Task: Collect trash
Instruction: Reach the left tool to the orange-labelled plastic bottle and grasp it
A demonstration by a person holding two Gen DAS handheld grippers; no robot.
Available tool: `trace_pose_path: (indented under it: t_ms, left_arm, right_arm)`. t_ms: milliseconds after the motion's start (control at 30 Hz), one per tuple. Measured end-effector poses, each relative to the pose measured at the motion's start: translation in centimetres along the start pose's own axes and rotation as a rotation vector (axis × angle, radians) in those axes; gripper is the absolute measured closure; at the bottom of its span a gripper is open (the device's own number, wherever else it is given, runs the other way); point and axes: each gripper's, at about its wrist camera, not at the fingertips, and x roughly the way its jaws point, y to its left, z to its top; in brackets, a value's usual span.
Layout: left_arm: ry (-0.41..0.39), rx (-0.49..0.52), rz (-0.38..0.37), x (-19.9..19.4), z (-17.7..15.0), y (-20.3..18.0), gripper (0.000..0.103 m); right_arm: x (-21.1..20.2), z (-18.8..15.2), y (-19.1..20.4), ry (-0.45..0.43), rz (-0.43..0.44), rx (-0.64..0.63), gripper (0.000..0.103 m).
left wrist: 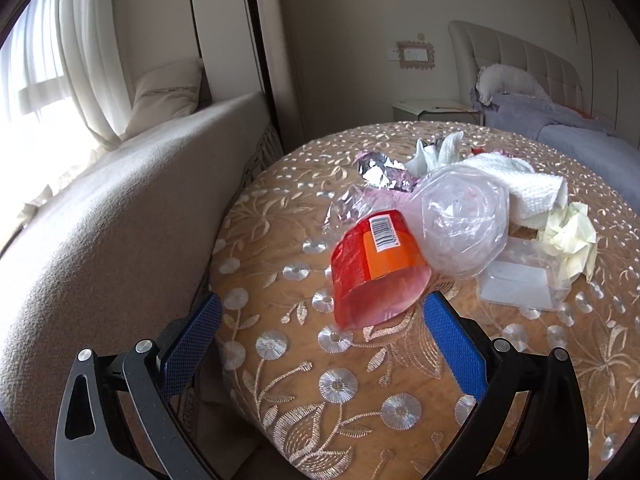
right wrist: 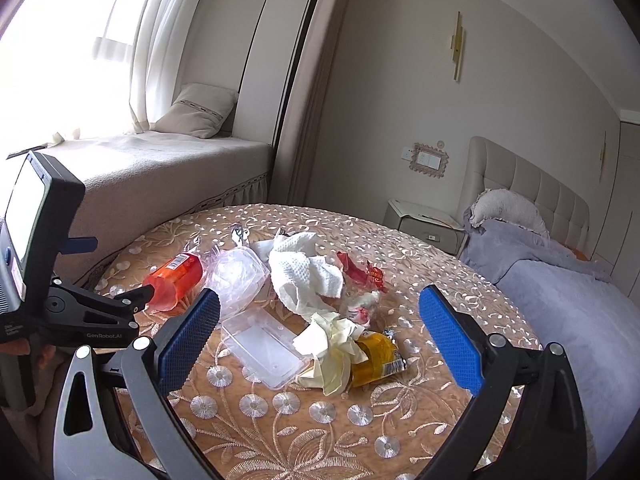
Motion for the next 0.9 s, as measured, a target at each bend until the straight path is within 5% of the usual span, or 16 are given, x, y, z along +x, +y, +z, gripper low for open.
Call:
trace_pose_path:
  t_ms: [467,567,667,733,900]
  left_arm:
    - [0.082,-0.012,-0.022,6.4,2.0,0.9,0.006]
    - [0.118,0.023,-0.021,7.8,2.1,0.3,0.033]
    - [0.117,-0.01,-0.103,8.2,2.4,0.5,0.061]
    - [0.114,-0.032,-0.124,8.6,2.6,0.7,0.093]
    - [0.065,-0.078,-0.17,7.8,2.8,1.1,0.099]
  right_arm:
    - [2.5,0.8,0.1,0.027,-0.001,-0.026,0.004]
    - [3.3,0.9,0.1,0.04,-0.003,-0.028,0.004]
    - [4.0,0.9,0.1,0.052,-0.004,-0.028,0.004]
    - [4.3,0.9,0.1,0.062,-0.002,-0.026,0.004]
    - [4.9,1.0,-0.3,0.079,0.004,-0.012,0.004]
